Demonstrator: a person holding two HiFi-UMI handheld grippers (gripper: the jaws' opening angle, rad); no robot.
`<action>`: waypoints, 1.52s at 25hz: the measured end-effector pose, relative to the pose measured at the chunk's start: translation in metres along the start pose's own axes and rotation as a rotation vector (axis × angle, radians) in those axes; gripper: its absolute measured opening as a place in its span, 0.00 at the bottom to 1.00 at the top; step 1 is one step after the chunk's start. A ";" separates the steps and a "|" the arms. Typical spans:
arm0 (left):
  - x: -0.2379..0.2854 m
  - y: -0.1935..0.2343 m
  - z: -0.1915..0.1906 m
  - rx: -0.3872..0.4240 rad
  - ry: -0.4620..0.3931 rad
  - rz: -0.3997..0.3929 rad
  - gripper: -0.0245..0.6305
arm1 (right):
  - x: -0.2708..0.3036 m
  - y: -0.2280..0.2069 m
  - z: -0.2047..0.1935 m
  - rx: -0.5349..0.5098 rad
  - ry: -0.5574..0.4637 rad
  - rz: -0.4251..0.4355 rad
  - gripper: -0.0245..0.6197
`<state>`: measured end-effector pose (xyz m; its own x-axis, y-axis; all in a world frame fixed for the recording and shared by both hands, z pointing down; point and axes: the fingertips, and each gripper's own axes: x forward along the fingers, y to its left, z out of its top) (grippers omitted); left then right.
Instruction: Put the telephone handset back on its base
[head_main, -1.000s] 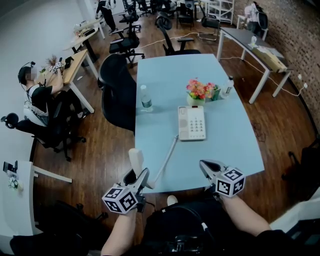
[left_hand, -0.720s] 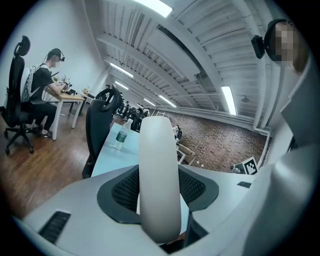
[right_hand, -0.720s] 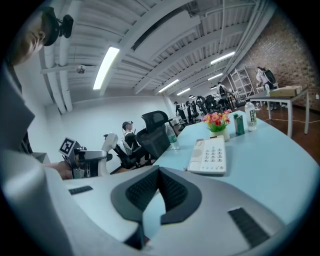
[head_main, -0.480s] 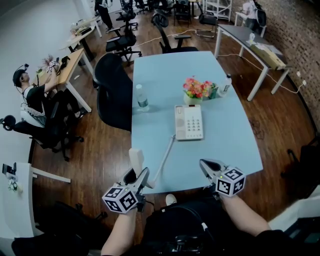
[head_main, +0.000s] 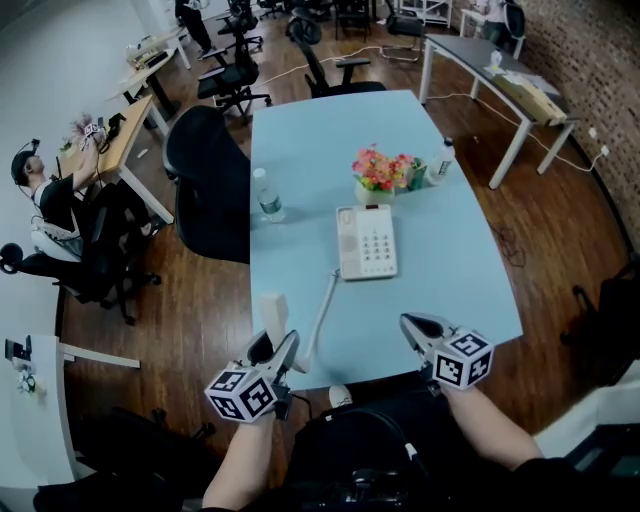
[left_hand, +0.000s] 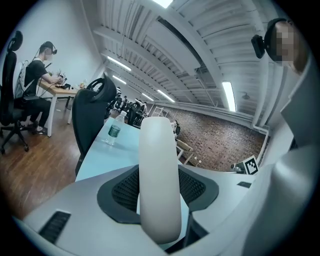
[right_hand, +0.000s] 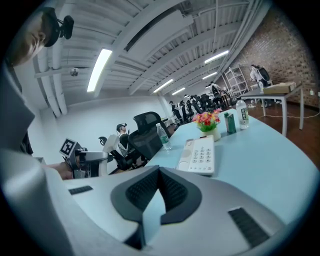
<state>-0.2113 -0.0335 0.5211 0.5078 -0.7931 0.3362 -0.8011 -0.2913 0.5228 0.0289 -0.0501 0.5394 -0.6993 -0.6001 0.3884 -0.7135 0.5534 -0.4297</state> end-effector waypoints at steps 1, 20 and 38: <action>0.005 -0.002 0.001 0.002 0.003 -0.002 0.37 | -0.001 -0.004 0.001 0.003 0.000 -0.002 0.07; 0.072 -0.023 0.025 0.051 0.039 0.014 0.37 | 0.004 -0.055 0.051 -0.030 -0.035 0.027 0.07; 0.161 -0.022 0.018 0.008 0.126 0.100 0.37 | 0.003 -0.100 0.068 -0.044 -0.024 0.046 0.07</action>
<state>-0.1176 -0.1645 0.5492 0.4607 -0.7452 0.4821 -0.8519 -0.2188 0.4759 0.1009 -0.1470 0.5279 -0.7307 -0.5866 0.3493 -0.6821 0.6055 -0.4099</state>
